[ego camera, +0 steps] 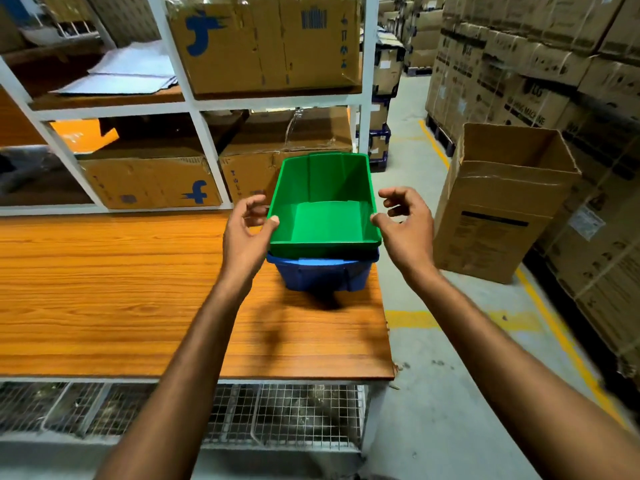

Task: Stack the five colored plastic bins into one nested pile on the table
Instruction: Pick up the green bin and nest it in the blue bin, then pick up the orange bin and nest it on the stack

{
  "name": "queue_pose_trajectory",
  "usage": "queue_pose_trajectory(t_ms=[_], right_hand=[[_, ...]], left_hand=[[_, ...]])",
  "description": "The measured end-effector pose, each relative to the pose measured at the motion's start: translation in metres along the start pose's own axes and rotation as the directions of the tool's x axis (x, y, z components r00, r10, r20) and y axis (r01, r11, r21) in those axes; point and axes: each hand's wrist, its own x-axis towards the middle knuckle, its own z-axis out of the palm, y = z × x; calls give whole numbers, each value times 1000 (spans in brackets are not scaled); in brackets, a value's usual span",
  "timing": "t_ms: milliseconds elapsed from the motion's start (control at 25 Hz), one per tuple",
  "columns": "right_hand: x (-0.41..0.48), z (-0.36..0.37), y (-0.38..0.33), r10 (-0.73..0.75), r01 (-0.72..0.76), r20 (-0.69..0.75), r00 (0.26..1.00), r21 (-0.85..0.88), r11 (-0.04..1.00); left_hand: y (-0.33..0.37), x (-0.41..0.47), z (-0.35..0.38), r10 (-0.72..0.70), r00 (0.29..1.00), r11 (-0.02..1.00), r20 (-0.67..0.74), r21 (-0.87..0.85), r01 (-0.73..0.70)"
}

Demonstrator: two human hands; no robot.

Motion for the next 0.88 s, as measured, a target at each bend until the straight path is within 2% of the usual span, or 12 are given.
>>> queue_pose_trajectory(t_ms=[120,240,360,440,560,720,800,880], right_hand=[[-63,-5,6,-86,80,76,993,80,994],[-123,-2,22,-49,20,275,960,106,994],[-168,2,32,-21,-27,482,876,93,995],[-193,7,32,-21,-20,607,795,61,998],[-227,17,25,-74,117,728,681,-8,993],[-284,51,5,-181,380,806,563,-58,923],[-318,78,-6,-220,470,828,515,-58,881],[-353,112,-18,-217,494,835,505,-74,866]], left_hand=[[-14,-68,-12,15,999,1000,-44,-21,-16],[-35,-131,-21,-43,997,998,-66,40,45],[-54,-187,-33,-75,994,984,-83,157,88],[-61,-219,-49,-84,990,963,-113,245,110],[-67,-257,-81,-73,986,922,-149,367,124],[-77,-306,-133,-42,972,803,-232,571,171],[-88,-329,-165,-57,962,749,-266,626,217],[-102,-352,-204,-96,955,721,-281,642,262]])
